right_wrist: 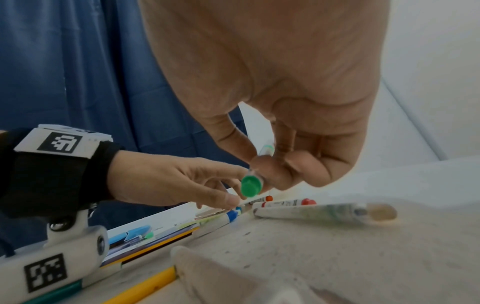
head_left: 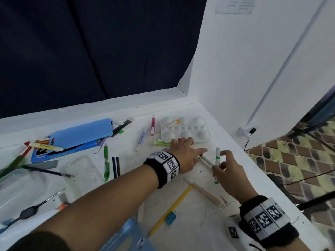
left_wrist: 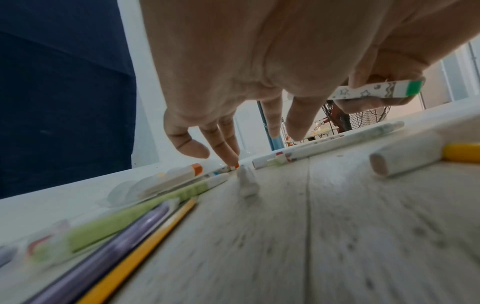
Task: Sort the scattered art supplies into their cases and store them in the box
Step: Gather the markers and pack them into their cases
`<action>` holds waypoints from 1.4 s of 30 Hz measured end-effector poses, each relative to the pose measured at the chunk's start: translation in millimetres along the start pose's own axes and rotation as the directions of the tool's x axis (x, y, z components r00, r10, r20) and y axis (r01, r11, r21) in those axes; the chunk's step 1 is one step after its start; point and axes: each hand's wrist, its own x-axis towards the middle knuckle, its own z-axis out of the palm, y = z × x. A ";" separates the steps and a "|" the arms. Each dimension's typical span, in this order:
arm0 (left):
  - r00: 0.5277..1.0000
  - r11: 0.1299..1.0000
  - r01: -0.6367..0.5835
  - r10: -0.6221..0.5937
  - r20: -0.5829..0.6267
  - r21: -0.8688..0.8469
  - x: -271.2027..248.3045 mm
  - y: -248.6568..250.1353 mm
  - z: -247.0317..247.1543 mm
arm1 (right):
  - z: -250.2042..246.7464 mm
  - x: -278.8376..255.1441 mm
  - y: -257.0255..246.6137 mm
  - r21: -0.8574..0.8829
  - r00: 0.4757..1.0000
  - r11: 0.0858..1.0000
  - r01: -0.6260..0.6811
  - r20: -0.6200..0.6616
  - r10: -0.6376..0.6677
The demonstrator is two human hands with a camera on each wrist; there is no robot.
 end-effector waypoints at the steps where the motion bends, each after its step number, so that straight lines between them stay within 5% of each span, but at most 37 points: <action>1: 1.000 1.000 0.002 -0.003 0.016 0.019 4.3 3.4 1.3 | -0.3 0.8 1.1 -0.002 1.000 1.000 0.000 -0.003 0.000; 10: 0.999 0.997 0.052 -0.051 -0.015 0.056 10.0 0.4 -4.7 | -0.2 -3.0 -1.4 -0.011 0.999 1.000 0.022 0.049 -0.022; 15: 0.999 0.997 -0.018 0.015 0.033 0.077 -4.8 -3.7 -8.7 | 8.1 -7.0 -8.0 -0.013 0.994 0.999 0.040 0.097 -0.039; 21: 0.995 0.999 0.000 0.005 0.100 -0.053 -21.4 -13.3 -4.6 | 7.9 -13.6 -11.5 -0.005 0.992 0.998 0.061 0.107 -0.060; 33: 0.976 0.988 0.057 -0.085 0.199 0.146 -61.2 -18.9 -8.5 | 14.7 -35.2 -16.7 0.013 0.988 0.997 0.082 0.133 -0.083; 42: 0.976 0.988 0.094 -0.116 0.186 0.121 -92.7 -29.0 -6.7 | 28.7 -45.7 -26.3 -0.072 0.971 0.989 0.127 0.212 -0.109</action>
